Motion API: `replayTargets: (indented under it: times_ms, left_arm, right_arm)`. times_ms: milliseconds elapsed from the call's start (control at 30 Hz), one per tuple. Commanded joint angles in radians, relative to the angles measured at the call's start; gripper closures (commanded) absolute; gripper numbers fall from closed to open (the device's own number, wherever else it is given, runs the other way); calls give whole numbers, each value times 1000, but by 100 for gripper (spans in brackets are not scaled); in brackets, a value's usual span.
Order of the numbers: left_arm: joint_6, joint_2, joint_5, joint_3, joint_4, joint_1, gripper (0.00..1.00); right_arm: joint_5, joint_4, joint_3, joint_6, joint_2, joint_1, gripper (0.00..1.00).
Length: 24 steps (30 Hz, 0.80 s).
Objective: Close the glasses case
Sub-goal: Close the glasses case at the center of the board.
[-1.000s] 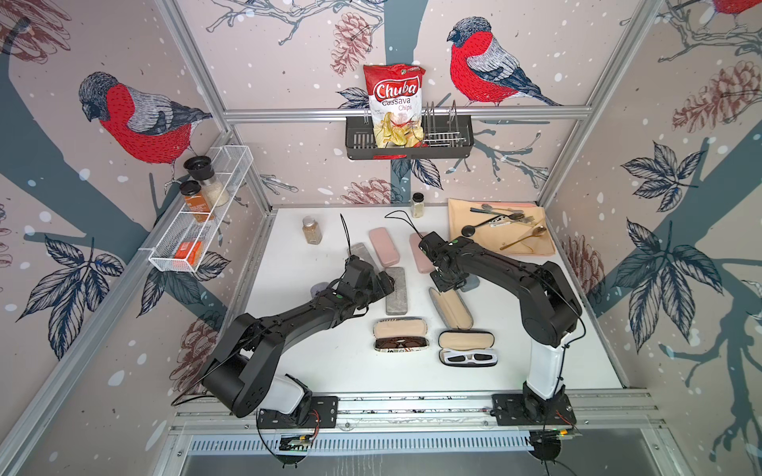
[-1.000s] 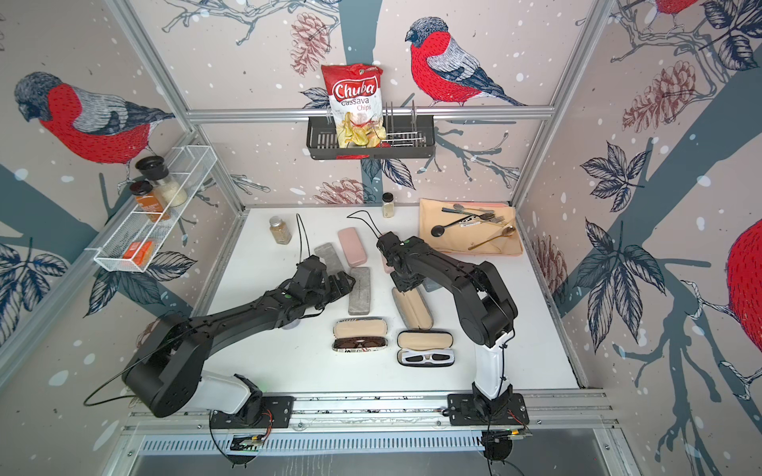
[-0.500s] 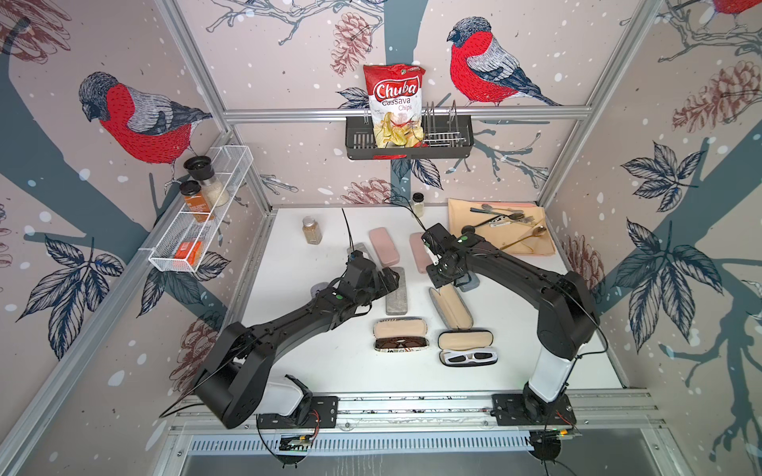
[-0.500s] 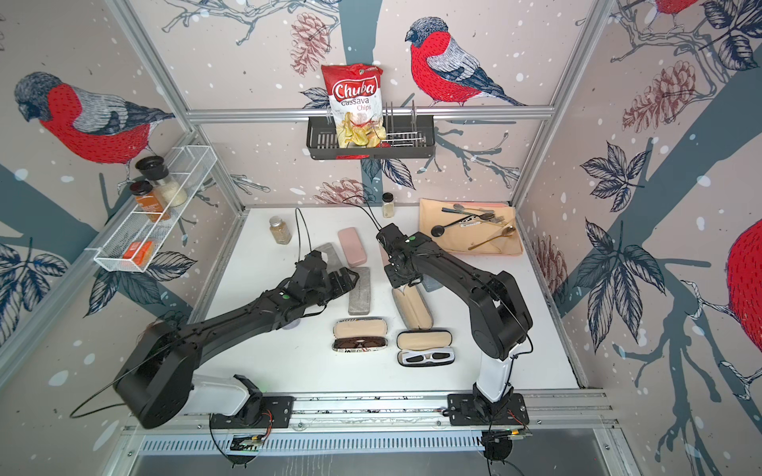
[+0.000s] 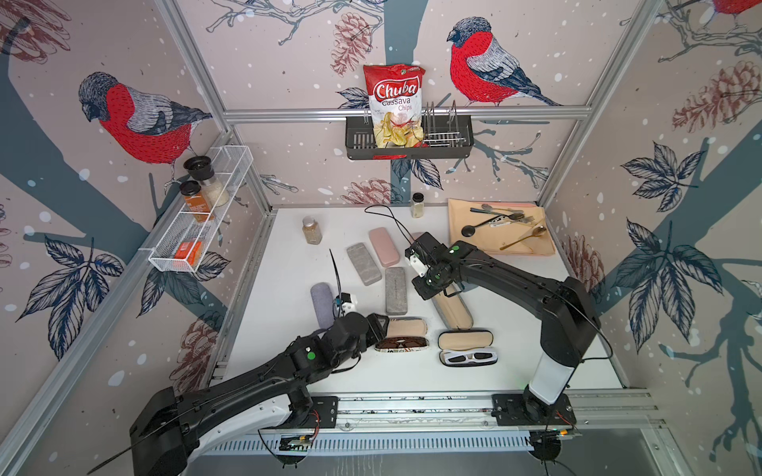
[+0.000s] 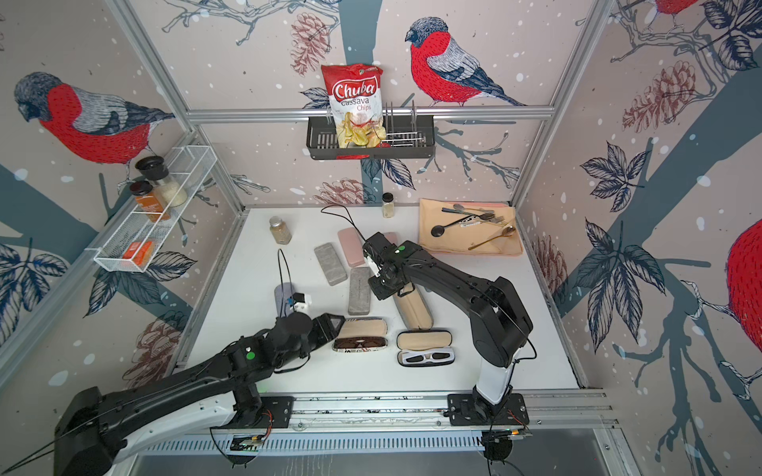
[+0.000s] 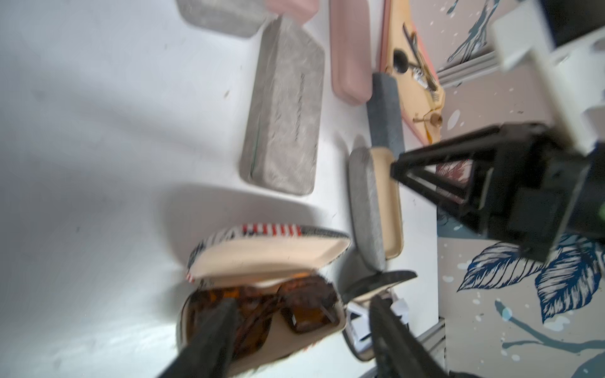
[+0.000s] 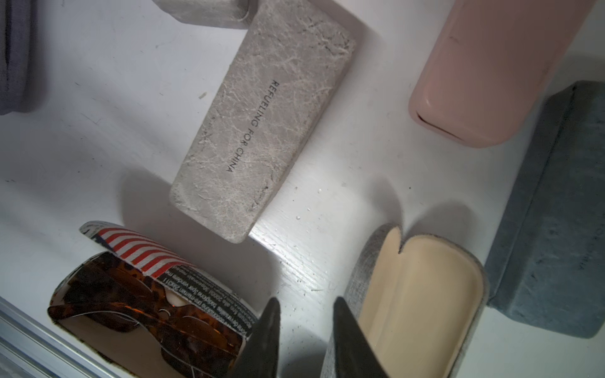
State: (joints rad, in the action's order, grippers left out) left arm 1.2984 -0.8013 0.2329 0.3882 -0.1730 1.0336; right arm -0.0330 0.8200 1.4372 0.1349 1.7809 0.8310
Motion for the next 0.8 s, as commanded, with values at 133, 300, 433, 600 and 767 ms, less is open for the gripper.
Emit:
replayTargets:
  times_ms: [133, 300, 433, 600, 767]
  left_arm:
    - [258, -29, 197, -38, -90, 227, 97]
    - [283, -123, 252, 47, -132, 323, 100]
    - [292, -169, 254, 74, -124, 357, 100]
    - [320, -208, 230, 62, -109, 370, 100]
    - [327, -241, 223, 49, -73, 382, 100]
  right_arm:
    - [12, -31, -14, 46, 6, 68, 98]
    - [16, -40, -15, 71, 24, 82, 100]
    - [19, -31, -13, 76, 49, 82, 99]
    - [33, -30, -12, 77, 80, 83, 98]
    - [24, -56, -44, 77, 88, 84, 97]
